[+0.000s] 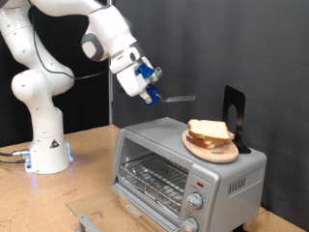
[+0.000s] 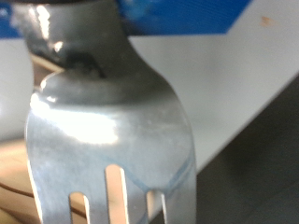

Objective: Make a piece of toast with the oven

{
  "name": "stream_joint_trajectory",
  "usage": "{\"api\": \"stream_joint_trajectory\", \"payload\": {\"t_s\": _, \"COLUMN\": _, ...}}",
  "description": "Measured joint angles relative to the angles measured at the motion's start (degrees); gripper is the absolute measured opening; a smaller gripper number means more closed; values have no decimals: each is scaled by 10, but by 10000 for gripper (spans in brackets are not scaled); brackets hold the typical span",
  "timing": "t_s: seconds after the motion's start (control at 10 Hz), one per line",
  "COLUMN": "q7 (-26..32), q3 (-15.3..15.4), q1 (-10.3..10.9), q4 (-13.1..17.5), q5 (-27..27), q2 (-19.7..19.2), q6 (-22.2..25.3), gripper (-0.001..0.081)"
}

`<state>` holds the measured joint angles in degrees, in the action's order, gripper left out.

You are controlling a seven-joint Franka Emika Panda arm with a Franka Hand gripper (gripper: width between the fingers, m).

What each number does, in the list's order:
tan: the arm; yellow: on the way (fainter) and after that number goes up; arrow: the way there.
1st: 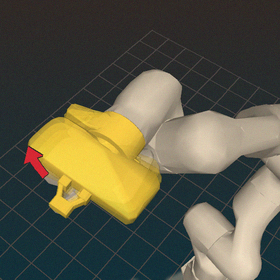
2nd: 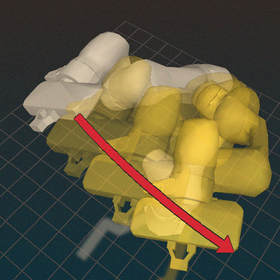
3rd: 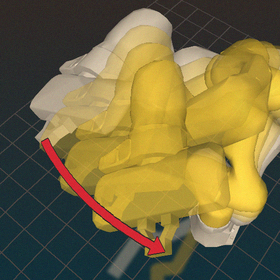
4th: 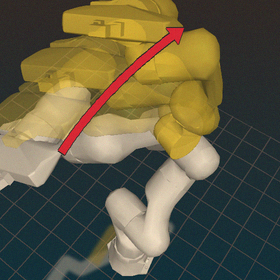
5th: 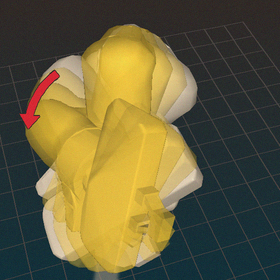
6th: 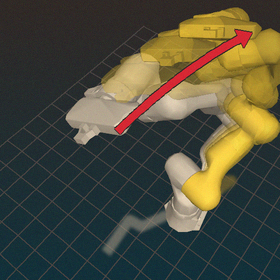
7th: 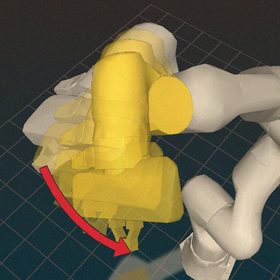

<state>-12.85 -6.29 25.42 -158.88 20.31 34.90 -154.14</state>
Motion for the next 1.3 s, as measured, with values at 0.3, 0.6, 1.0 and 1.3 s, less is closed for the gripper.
{"api": "stream_joint_trajectory", "payload": {"t_s": 0.3, "q7": 0, "q3": -15, "q1": -70, "q4": -14, "q5": -12, "q2": 33, "q6": 48, "gripper": 478}}
{"api": "stream_joint_trajectory", "payload": {"t_s": 0.6, "q7": 11, "q3": -30, "q1": -101, "q4": -14, "q5": -29, "q2": 46, "q6": 97, "gripper": 478}}
{"api": "stream_joint_trajectory", "payload": {"t_s": 1.0, "q7": 4, "q3": -35, "q1": -118, "q4": -9, "q5": -30, "q2": 35, "q6": 134, "gripper": 478}}
{"api": "stream_joint_trajectory", "payload": {"t_s": 1.3, "q7": 17, "q3": -62, "q1": -129, "q4": 4, "q5": -31, "q2": 29, "q6": 154, "gripper": 478}}
